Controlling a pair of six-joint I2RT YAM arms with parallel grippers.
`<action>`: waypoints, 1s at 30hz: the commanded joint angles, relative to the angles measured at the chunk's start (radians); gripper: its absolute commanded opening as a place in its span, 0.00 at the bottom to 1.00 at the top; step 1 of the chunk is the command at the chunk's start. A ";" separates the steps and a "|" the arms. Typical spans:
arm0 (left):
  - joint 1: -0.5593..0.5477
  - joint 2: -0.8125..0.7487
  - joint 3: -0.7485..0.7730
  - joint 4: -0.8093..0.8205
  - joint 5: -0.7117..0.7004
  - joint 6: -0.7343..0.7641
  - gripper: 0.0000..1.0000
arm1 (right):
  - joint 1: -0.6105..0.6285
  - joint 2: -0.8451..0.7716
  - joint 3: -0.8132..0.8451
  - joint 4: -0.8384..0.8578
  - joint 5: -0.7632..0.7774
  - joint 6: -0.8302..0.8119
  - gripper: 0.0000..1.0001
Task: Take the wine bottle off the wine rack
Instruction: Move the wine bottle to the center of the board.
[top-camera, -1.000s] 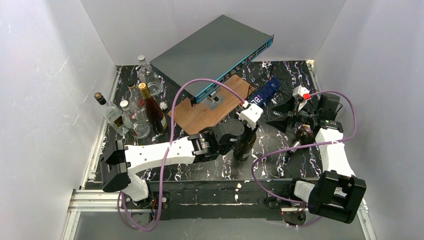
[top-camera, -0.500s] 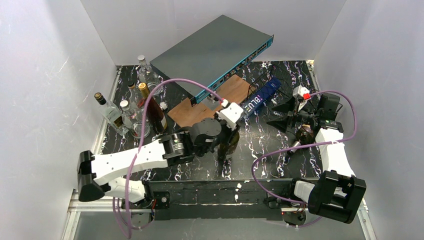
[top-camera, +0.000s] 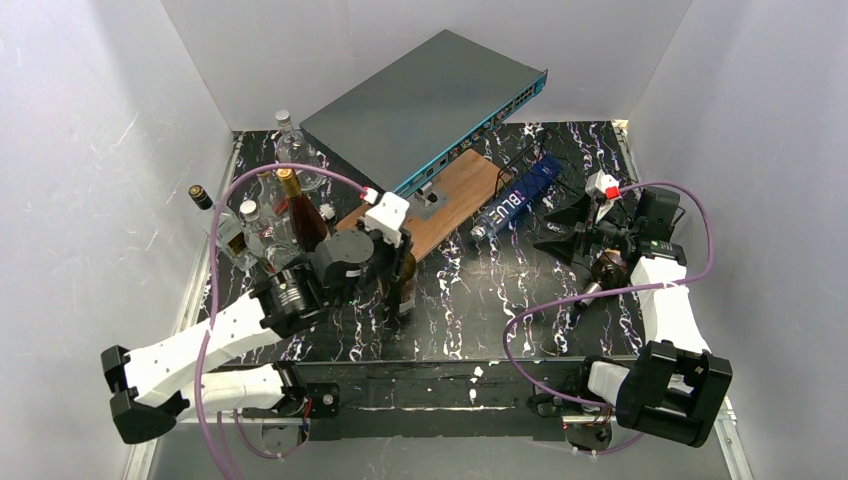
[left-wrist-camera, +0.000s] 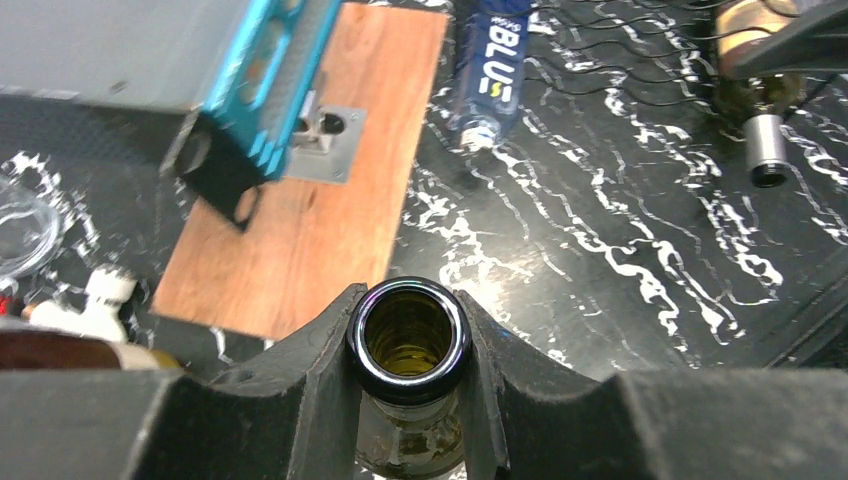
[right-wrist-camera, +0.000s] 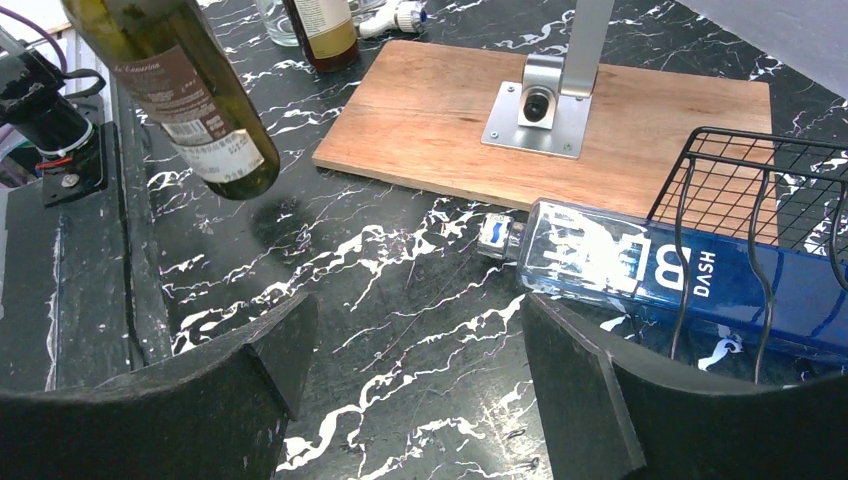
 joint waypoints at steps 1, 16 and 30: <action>0.057 -0.108 -0.018 -0.001 -0.049 -0.001 0.00 | -0.009 -0.016 -0.004 0.033 -0.010 0.008 0.84; 0.279 -0.255 -0.108 -0.015 -0.093 0.046 0.00 | -0.016 -0.013 -0.008 0.037 -0.008 0.008 0.84; 0.457 -0.286 -0.157 0.003 -0.076 0.029 0.00 | -0.017 -0.013 -0.010 0.037 -0.009 0.009 0.84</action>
